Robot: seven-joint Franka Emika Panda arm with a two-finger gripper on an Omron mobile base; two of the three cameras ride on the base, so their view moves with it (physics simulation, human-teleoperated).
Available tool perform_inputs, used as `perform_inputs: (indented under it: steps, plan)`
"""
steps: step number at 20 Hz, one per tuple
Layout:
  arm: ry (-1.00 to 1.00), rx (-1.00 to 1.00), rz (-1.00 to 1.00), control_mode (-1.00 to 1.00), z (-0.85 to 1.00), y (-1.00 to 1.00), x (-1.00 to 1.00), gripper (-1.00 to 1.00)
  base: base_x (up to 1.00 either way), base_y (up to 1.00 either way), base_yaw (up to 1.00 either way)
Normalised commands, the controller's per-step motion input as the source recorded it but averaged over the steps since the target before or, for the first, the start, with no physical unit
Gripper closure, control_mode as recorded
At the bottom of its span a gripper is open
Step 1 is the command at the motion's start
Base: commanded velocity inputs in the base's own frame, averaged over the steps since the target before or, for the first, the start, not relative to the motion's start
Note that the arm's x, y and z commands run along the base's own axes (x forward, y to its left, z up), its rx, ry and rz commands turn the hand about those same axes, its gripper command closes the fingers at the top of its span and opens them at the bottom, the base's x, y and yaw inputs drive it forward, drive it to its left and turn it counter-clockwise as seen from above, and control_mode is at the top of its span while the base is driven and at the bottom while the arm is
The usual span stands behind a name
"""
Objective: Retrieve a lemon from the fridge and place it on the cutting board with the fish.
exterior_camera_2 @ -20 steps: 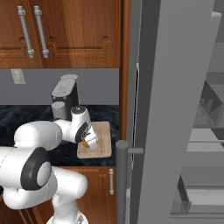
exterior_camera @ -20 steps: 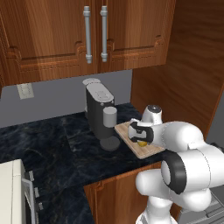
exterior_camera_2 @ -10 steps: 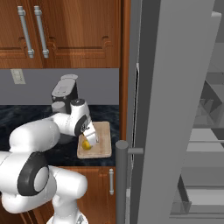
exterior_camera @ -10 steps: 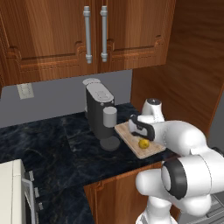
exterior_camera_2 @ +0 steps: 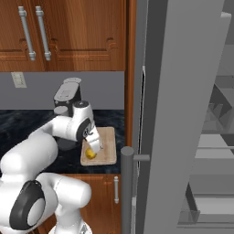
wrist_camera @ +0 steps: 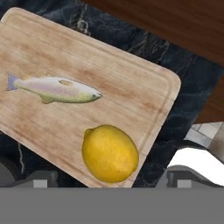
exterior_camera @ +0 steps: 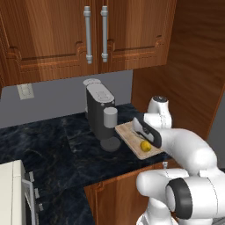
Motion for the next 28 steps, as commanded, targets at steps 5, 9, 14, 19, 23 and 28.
perform_inputs:
  steps: [5,9,14,19,23,28]
  plan:
    - [-0.02,0.00,0.00,-1.00,0.07,-0.01,-0.64,-1.00,0.00,0.00,0.00]
    - [-0.04,0.00,0.00,-1.00,0.11,0.00,-0.76,-1.00,0.00,0.00,0.00]
    - [-0.02,-0.01,0.00,-1.00,0.50,0.01,-0.64,-1.00,0.00,0.00,0.00]
    - [0.00,-0.01,0.05,-1.00,0.55,0.05,-0.32,-1.00,0.00,0.00,0.00]
    - [0.00,0.00,0.13,-1.00,0.27,0.05,-0.27,-1.00,0.00,0.00,0.00]
    - [0.03,-0.01,0.20,-1.00,0.55,0.02,-0.05,-1.00,0.00,0.00,0.00]
